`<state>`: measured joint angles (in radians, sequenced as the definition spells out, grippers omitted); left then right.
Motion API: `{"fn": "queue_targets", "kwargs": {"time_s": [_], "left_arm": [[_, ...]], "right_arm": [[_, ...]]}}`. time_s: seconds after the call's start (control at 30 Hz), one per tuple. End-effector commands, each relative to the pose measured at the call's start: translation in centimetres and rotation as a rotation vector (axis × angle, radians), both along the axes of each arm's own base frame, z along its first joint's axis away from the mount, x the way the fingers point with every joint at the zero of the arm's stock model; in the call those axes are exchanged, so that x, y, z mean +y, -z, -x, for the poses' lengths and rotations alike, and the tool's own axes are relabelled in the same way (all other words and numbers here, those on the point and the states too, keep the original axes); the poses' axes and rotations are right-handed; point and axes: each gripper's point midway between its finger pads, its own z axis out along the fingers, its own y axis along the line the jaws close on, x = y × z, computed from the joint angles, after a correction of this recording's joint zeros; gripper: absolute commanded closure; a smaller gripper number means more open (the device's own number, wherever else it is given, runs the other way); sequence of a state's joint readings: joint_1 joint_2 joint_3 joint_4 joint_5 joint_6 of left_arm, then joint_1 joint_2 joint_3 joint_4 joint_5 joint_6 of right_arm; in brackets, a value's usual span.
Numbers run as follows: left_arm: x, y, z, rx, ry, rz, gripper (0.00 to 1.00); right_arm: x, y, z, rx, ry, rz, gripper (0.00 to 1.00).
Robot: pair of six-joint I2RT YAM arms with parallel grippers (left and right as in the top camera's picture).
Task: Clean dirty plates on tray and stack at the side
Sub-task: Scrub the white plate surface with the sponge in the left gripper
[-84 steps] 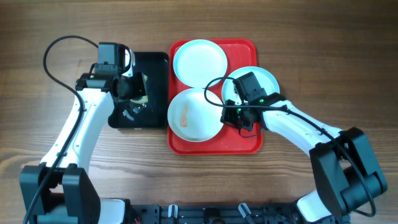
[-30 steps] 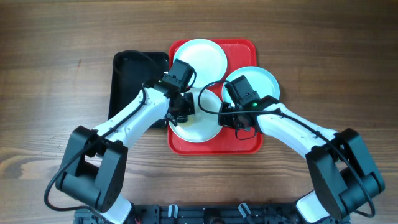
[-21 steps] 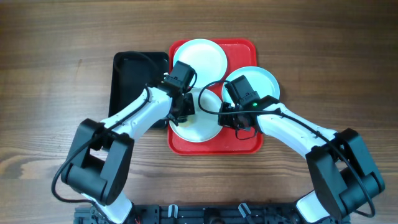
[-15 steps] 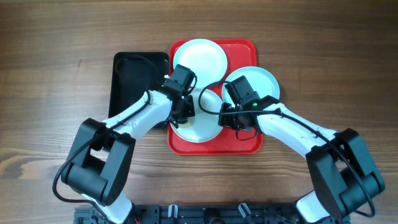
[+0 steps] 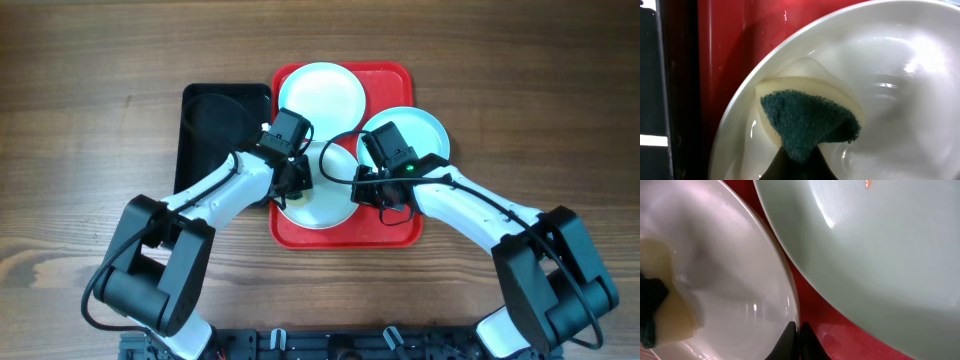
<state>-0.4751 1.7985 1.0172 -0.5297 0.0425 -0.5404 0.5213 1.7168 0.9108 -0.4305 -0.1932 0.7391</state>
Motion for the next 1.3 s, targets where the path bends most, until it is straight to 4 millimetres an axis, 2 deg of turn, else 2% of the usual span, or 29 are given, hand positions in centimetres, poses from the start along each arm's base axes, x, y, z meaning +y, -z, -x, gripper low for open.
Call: {"fn": "queue_targets", "kwargs": {"time_s": [0.0, 0.13, 0.27, 0.5, 0.67, 0.87, 1.1, 1.27], "left_arm": [[0.7, 4.0, 3.6, 0.153, -0.025, -0.027, 0.96], [0.6, 4.5, 4.0, 0.174, -0.02, -0.028, 0.96], [-0.4, 4.3, 3.8, 0.17, -0.011, 0.021, 0.96], [-1.5, 4.7, 3.8, 0.134, -0.023, -0.013, 0.96], [-1.5, 4.7, 3.6, 0.135, -0.068, -0.003, 0.96], [-3.1, 4.5, 4.2, 0.176, -0.049, 0.086, 0.96], [-6.6, 3.3, 4.7, 0.225, 0.005, 0.277, 0.96], [-7.0, 1.3, 4.7, 0.232, 0.018, 0.306, 0.96]], "right_arm": [[0.4, 0.4, 0.6, 0.02, -0.018, -0.005, 0.96], [0.4, 0.4, 0.6, 0.02, -0.018, -0.005, 0.96], [0.4, 0.4, 0.6, 0.021, -0.019, -0.006, 0.96], [0.7, 0.3, 0.8, 0.031, -0.026, -0.024, 0.96], [0.7, 0.3, 0.8, 0.03, -0.025, -0.025, 0.96], [0.7, 0.3, 0.8, 0.03, -0.025, -0.025, 0.96], [0.7, 0.3, 0.8, 0.03, -0.025, -0.025, 0.96], [0.7, 0.3, 0.8, 0.03, -0.025, -0.024, 0.96]]}}
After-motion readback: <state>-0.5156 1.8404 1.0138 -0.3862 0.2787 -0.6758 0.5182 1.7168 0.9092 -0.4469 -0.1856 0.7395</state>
